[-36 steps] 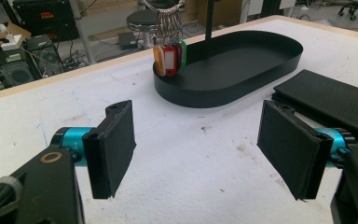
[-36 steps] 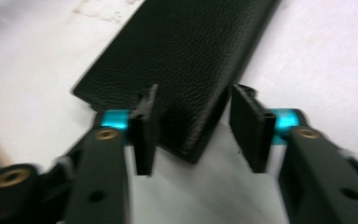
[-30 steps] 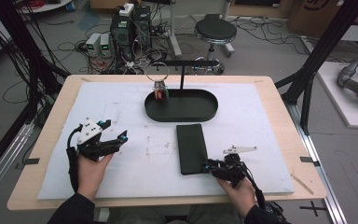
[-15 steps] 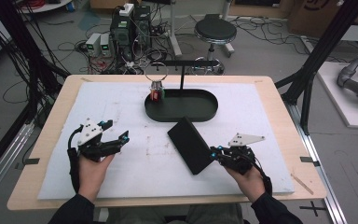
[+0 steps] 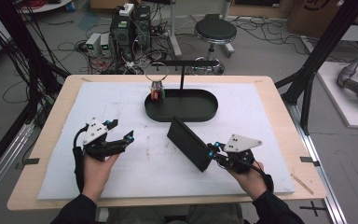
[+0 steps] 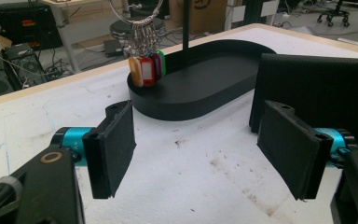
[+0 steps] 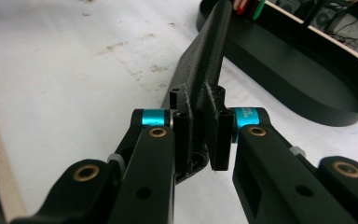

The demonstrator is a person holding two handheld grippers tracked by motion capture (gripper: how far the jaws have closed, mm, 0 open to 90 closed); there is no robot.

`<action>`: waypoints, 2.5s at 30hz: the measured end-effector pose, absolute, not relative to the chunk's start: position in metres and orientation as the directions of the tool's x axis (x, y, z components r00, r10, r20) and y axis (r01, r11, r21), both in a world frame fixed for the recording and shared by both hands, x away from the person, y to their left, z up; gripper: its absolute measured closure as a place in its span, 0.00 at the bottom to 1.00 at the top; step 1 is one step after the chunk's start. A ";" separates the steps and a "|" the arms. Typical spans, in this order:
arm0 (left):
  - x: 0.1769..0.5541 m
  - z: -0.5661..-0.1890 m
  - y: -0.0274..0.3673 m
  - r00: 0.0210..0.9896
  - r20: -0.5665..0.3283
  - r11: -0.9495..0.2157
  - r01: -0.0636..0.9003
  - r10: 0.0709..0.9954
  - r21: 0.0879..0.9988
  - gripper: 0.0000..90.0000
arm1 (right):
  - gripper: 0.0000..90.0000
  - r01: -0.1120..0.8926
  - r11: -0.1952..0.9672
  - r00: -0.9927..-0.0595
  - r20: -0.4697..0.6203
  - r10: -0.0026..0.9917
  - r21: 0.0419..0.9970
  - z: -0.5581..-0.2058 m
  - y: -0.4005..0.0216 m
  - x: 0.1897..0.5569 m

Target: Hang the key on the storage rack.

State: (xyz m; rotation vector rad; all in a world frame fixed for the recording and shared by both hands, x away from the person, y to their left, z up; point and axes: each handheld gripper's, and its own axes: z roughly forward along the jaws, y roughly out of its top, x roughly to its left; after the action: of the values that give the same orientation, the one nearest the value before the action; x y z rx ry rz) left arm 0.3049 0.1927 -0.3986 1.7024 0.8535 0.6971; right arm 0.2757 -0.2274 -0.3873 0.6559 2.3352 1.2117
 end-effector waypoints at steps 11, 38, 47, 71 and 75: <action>0.305 -0.399 0.192 0.576 0.039 -0.185 0.198 0.817 0.963 0.30 | 0.72 0.291 0.426 -0.766 -0.058 0.640 0.857 -0.394 -0.229 0.274; 0.305 -0.400 0.189 0.582 0.049 -0.197 0.194 0.812 0.961 0.30 | 0.66 0.138 0.470 -0.810 -0.173 0.560 0.872 -0.398 -0.215 0.258; 0.306 -0.400 0.189 0.585 0.048 -0.198 0.194 0.810 0.961 0.30 | 0.64 0.180 0.454 -0.777 -0.157 0.609 0.873 -0.400 -0.219 0.262; 0.307 -0.401 0.184 0.601 0.050 -0.207 0.195 0.797 0.959 0.30 | 0.78 0.293 0.479 -0.789 -0.074 0.610 0.827 -0.414 -0.211 0.271; 0.306 -0.401 0.185 0.604 0.049 -0.206 0.193 0.795 0.959 0.30 | 0.83 0.307 0.474 -0.794 -0.053 0.605 0.825 -0.413 -0.216 0.275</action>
State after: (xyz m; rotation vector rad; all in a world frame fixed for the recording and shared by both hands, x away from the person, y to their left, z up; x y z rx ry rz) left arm 0.3065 0.1846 -0.4008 1.7250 0.8166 0.6791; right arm 0.2751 -0.2156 -0.4127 0.7697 2.3883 1.2353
